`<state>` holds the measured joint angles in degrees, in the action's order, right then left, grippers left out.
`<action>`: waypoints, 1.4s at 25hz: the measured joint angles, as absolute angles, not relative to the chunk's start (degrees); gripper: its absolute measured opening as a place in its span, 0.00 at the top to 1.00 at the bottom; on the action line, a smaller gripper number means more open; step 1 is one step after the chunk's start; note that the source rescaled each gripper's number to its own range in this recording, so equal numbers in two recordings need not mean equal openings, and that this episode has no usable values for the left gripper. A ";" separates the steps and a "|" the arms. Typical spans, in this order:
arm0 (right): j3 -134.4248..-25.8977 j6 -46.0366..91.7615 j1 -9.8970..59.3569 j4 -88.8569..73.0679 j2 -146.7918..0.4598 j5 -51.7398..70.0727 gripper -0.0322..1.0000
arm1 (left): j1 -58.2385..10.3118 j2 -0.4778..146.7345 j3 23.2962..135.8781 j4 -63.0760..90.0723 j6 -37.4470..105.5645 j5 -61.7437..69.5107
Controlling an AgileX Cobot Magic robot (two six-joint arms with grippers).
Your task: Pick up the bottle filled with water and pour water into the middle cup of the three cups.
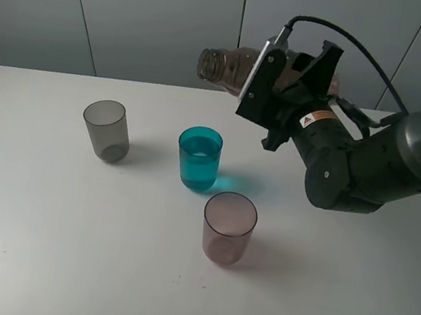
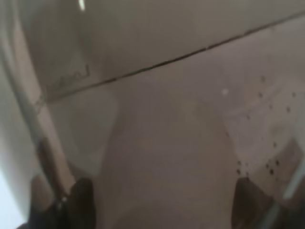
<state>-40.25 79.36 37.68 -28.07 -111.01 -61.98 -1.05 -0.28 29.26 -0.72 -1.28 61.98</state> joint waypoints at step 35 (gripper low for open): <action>-38.68 -5.05 -2.16 15.45 -119.31 -60.95 0.97 | -1.05 -0.28 29.26 -0.72 -1.28 61.98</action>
